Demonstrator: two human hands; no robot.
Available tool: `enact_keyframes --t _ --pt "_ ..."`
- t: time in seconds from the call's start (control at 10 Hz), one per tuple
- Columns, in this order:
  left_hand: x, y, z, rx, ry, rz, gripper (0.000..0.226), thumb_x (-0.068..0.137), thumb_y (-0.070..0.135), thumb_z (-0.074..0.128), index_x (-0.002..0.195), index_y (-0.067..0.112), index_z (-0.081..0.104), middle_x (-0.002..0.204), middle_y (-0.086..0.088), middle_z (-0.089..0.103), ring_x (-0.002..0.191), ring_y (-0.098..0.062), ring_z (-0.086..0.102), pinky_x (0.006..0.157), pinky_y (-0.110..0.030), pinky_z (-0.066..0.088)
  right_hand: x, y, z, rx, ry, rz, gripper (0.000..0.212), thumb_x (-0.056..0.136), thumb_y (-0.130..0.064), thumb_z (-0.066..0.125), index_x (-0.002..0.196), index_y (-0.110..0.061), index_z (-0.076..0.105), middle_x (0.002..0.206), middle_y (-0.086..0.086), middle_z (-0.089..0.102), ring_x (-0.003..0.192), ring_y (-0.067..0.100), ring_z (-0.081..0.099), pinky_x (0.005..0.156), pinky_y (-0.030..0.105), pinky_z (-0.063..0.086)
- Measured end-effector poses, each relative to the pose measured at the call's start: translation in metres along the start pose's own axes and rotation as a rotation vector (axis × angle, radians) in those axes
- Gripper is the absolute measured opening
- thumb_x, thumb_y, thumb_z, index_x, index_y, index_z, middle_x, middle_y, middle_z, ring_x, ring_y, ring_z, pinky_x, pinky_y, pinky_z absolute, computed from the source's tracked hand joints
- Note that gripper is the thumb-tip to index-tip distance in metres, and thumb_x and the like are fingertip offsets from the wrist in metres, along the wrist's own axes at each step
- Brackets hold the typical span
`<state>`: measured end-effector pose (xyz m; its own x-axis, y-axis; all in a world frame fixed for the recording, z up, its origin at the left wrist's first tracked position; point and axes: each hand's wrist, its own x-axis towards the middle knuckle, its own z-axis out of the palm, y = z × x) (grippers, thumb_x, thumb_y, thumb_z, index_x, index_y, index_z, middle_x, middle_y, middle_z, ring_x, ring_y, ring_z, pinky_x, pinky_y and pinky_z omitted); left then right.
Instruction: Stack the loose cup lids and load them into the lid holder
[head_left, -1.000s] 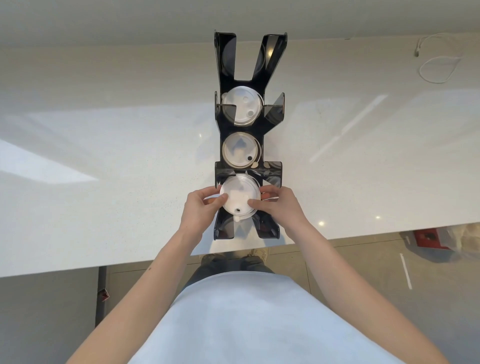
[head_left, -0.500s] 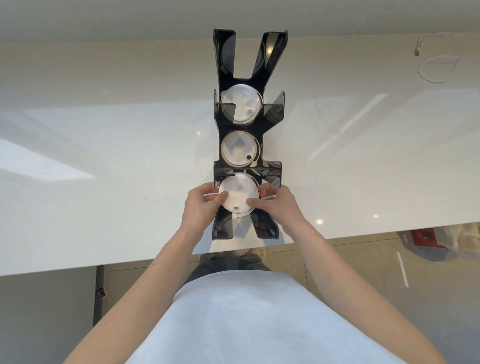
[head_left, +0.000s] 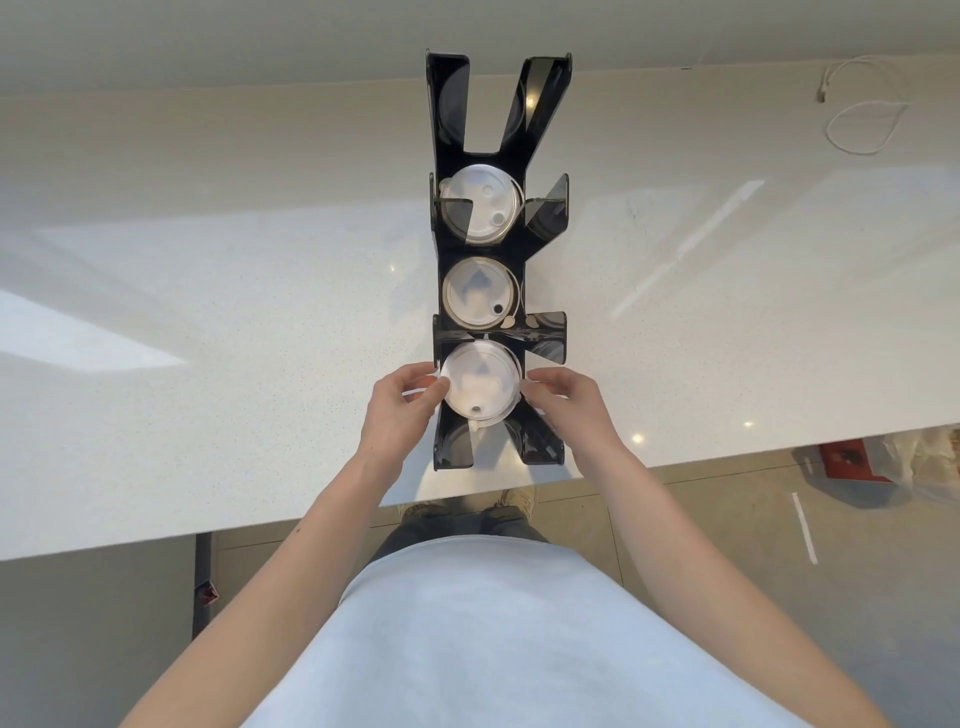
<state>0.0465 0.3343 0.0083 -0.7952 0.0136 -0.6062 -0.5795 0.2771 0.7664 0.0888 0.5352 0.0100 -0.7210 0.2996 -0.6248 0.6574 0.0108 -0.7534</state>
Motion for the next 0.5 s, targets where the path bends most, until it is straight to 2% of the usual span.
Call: enact_keyframes --t 0.1,0.2,0.3,0.4,0.5 --pt "0.001 -0.002 -0.003 0.002 -0.023 0.018 0.03 0.097 0.029 0.064 0.125 0.018 0.067 0.115 0.0 0.068 0.111 -0.022 0.066 0.096 -0.036 0.054 -0.005 0.009 0.0 0.067 0.026 0.008 0.022 0.092 -0.022 0.068 0.112 -0.014 0.067 0.11 0.011 0.068 0.099 0.021 0.066 0.074 0.023 0.054" --pt "0.0 -0.004 -0.007 0.014 -0.067 0.042 0.03 0.1 0.028 0.059 0.125 0.015 0.067 0.119 -0.004 0.068 0.111 -0.021 0.067 0.095 -0.035 0.055 -0.016 0.02 0.005 0.135 0.09 0.055 0.02 0.093 -0.024 0.066 0.11 -0.013 0.068 0.113 0.015 0.07 0.107 0.031 0.066 0.093 0.042 0.055" --pt "0.002 -0.007 -0.011 0.031 -0.099 0.054 0.03 0.1 0.028 0.059 0.126 0.015 0.067 0.119 -0.003 0.069 0.111 -0.021 0.068 0.097 -0.038 0.055 -0.023 0.026 0.009 0.184 0.133 0.071 0.021 0.095 -0.02 0.063 0.112 -0.007 0.068 0.106 0.012 0.071 0.101 0.028 0.066 0.085 0.034 0.055" --pt "0.003 -0.011 -0.017 0.05 -0.145 0.093 0.032 0.1 0.029 0.058 0.128 0.015 0.065 0.121 -0.004 0.069 0.111 -0.022 0.068 0.098 -0.039 0.056 -0.038 0.026 0.016 0.214 0.178 0.043 0.018 0.095 -0.003 0.061 0.113 -0.001 0.066 0.094 0.003 0.067 0.085 0.015 0.064 0.066 0.016 0.057" --pt "0.003 -0.013 -0.02 0.082 -0.158 0.092 0.033 0.1 0.03 0.058 0.129 0.015 0.064 0.122 -0.006 0.069 0.11 -0.022 0.068 0.098 -0.041 0.056 -0.047 0.029 0.022 0.278 0.209 0.09 0.017 0.095 0.005 0.056 0.105 -0.007 0.065 0.095 0.004 0.067 0.089 0.016 0.066 0.083 0.027 0.059"
